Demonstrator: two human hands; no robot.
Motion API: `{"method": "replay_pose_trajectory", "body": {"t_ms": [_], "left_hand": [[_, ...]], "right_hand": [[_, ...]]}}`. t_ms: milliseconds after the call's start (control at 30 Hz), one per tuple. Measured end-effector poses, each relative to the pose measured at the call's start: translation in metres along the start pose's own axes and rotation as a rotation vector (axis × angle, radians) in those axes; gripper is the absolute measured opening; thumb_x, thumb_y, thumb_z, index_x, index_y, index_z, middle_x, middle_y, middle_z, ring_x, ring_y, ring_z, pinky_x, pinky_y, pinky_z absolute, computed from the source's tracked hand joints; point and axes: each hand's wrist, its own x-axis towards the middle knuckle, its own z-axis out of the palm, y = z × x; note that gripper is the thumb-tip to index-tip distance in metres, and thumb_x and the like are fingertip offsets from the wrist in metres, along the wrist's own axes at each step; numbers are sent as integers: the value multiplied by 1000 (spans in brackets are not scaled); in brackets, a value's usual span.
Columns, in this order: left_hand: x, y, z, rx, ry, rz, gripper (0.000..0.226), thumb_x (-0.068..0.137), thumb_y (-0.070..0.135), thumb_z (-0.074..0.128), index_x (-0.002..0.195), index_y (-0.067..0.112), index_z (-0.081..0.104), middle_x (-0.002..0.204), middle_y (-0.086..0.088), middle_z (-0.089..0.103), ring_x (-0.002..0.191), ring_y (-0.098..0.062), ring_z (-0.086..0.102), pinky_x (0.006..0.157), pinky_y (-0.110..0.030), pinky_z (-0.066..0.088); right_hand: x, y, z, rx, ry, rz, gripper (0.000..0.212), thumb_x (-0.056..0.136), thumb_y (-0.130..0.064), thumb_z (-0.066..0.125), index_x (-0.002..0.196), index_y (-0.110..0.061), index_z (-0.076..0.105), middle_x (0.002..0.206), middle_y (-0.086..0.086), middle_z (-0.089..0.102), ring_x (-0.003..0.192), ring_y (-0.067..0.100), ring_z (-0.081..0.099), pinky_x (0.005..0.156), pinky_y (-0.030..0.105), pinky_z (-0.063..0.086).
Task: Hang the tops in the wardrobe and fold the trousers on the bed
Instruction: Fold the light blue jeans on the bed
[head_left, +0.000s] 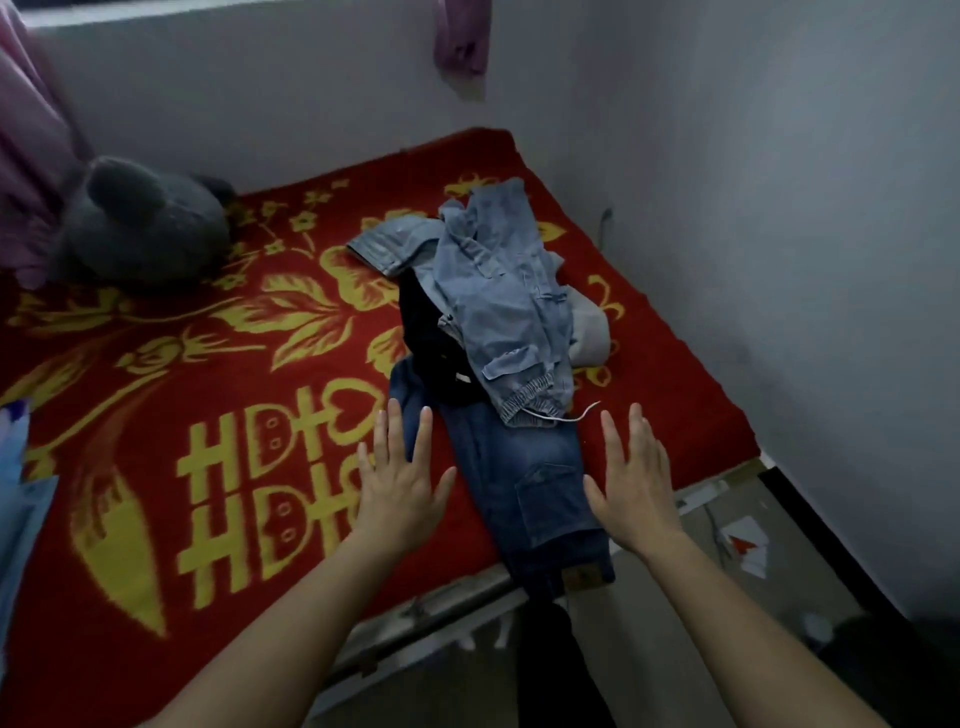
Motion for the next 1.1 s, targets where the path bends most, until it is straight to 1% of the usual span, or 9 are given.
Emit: {"method": "replay_pose_trajectory", "body": {"t_ms": [267,500,633,700,767,867,967,1033,1100], "left_hand": [[119,50,71,-1,-117,-106,83,96,55,43,158,19,2,164,-14,-9,151,-33,-4,118,-54,19],[218,100,189,-64,-149,27,74,90,42,62,150,8,35,158,-15,29,139,-35,33,101,-49,42],[273,119,254,59,-201,184,76,88,45,62,150,15,30,159,-7,27,135,-30,37,97,-47,44],[299,124,276,163,-179,166,74,88,36,60,151,17,27,156,-9,33,127,-33,44,91,-46,44],[316,121,287,108,-70,54,61,87,19,55,145,16,37,132,-11,58,109,-36,56,75,-45,47],[317,95,286,-390,178,-394,42,79,14,59,120,16,49,89,-6,67,83,-36,64,66,-38,46],[304,55,277,-1023,388,-939,33,82,12,62,109,14,44,91,-2,61,91,-34,66,76,-41,57],[292,40,272,-1268,387,-1124,31,86,2,58,109,14,40,99,-5,59,95,-32,65,70,-48,61],[279,33,268,-1352,304,-1192,33,88,-2,55,113,13,39,104,-5,61,93,-27,65,63,-42,61]], "right_hand": [[138,57,78,136,-316,-10,91,98,-39,52,157,-20,-14,163,17,-19,152,35,-1,122,48,13],[233,91,183,355,-459,145,88,97,-31,57,159,-20,-6,165,12,4,148,35,21,117,47,30],[245,102,235,600,-472,330,75,99,-22,55,159,-19,10,157,6,33,141,23,38,115,41,36],[242,106,250,680,-430,397,67,100,-21,53,158,-20,19,149,0,43,132,15,46,111,39,40],[241,108,258,716,-377,432,65,100,-29,55,156,-20,24,144,-3,48,125,10,50,109,39,43],[245,102,264,656,-356,386,77,95,-49,59,156,-21,23,145,2,45,129,18,48,109,42,42],[250,78,264,495,-279,246,94,89,-52,65,159,-24,9,151,11,30,138,28,33,113,41,32],[256,57,265,414,-217,193,100,87,-43,70,160,-23,4,153,19,24,136,35,30,114,44,29],[263,40,267,375,-179,192,102,85,-33,72,160,-20,4,150,22,24,131,38,35,111,45,32]]}}
